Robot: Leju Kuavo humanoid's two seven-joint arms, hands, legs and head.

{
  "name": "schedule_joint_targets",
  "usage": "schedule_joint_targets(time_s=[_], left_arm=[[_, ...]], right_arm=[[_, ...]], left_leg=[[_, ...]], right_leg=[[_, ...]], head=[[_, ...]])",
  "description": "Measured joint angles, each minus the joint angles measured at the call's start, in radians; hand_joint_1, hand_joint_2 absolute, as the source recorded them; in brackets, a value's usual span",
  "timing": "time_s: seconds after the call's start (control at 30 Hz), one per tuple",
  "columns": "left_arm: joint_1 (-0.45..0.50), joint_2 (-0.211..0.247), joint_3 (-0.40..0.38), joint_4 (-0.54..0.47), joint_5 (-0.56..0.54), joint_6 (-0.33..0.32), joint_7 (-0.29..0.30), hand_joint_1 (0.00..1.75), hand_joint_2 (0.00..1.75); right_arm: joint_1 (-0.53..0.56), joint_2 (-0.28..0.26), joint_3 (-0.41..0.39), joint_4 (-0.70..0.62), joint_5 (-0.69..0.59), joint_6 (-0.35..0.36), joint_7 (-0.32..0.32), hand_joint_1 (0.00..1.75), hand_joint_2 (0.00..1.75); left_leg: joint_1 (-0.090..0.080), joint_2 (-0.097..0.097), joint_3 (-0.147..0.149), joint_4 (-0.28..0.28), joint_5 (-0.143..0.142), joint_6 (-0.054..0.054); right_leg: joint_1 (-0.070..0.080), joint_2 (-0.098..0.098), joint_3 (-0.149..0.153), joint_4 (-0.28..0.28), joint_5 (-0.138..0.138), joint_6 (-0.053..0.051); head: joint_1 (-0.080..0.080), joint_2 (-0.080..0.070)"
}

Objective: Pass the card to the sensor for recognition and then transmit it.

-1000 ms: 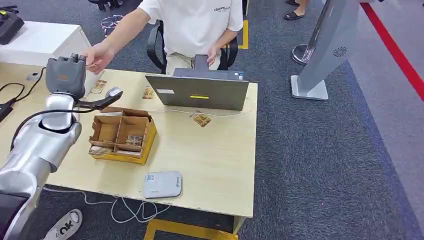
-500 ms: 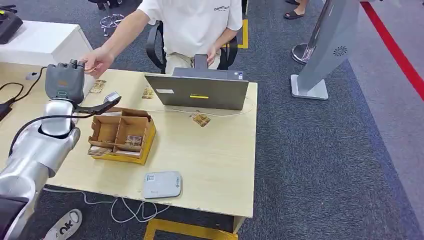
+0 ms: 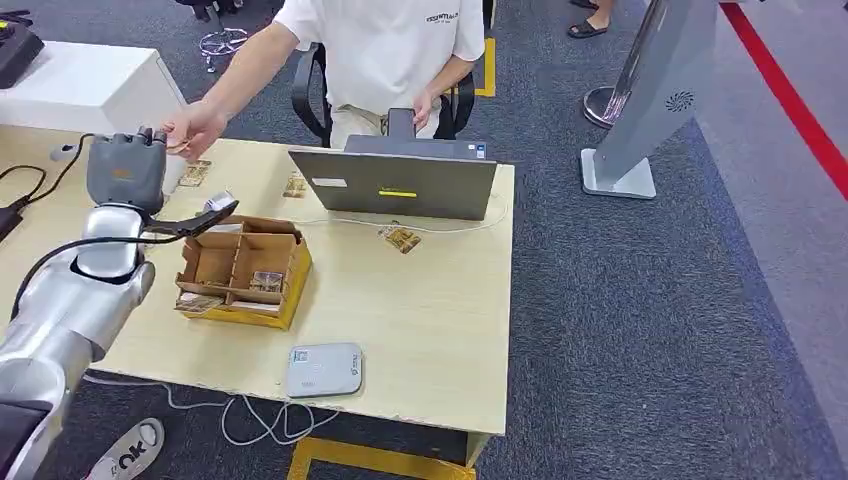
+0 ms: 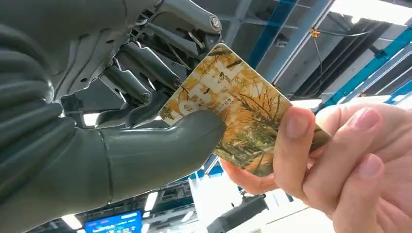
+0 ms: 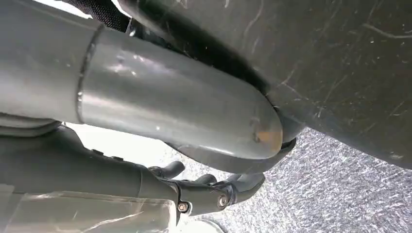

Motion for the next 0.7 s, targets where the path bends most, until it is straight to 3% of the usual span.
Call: schedule_joint_targets(time_s=[0.6,0.63,0.7], left_arm=[[0.013,0.0,0.002,0.0,0.0,0.008,0.0,1.75,1.75],[0.013,0.0,0.002,0.0,0.0,0.008,0.0,0.0,1.75],[0.013,0.0,0.002,0.0,0.0,0.011,0.0,0.0,1.75]], right_arm=[[0.0,0.0,0.001,0.0,0.003,0.0,0.003,0.0,0.0],[0.0,0.0,0.001,0.0,0.003,0.0,0.004,0.0,0.0],[0.0,0.0,0.001,0.0,0.003,0.0,0.004,0.0,0.0]], left_leg=[[0.0,0.0,0.0,0.0,0.0,0.0],[0.0,0.0,0.0,0.0,0.0,0.0],[0.0,0.0,0.0,0.0,0.0,0.0]], right_leg=[[0.0,0.0,-0.001,0.0,0.0,0.0],[0.0,0.0,-0.001,0.0,0.0,0.0],[0.0,0.0,-0.001,0.0,0.0,0.0]], head=[[0.0,0.0],[0.0,0.0],[0.0,0.0]])
